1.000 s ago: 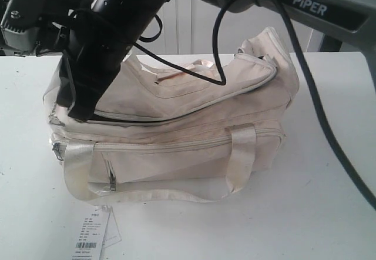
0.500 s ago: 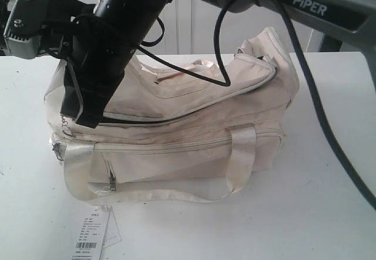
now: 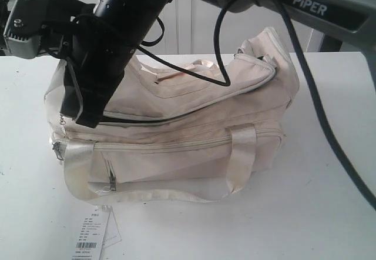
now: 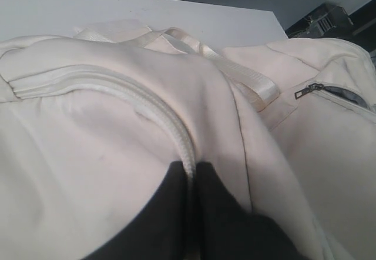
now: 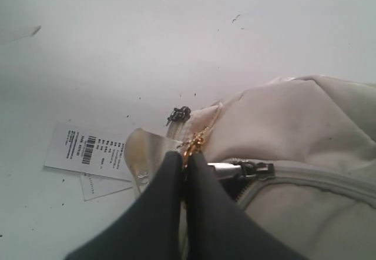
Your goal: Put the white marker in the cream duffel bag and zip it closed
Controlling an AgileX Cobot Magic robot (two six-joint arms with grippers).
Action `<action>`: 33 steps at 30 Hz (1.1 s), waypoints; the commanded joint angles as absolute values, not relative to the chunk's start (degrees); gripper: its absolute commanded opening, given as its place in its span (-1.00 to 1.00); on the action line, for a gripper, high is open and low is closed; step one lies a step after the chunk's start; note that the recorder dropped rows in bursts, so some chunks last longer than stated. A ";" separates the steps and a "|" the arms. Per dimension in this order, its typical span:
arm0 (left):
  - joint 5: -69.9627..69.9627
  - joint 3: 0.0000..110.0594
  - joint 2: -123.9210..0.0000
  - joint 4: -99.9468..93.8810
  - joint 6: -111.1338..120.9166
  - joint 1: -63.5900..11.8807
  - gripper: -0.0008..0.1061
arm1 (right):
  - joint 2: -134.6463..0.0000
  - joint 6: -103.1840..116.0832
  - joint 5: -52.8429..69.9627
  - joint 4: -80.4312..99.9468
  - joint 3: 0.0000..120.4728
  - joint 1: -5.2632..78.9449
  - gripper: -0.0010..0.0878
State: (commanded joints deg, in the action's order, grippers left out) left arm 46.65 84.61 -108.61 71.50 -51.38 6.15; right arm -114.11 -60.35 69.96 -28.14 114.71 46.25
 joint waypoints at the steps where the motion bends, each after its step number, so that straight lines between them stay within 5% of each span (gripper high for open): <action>1: 46.65 84.61 -108.61 71.50 -51.38 6.15 -0.99 | -113.76 -60.35 69.96 -28.24 114.71 46.25 -0.98; 33: 46.28 84.61 -108.61 71.50 -51.27 6.15 -0.99 | -113.07 -49.62 69.96 -28.45 114.60 46.25 -0.98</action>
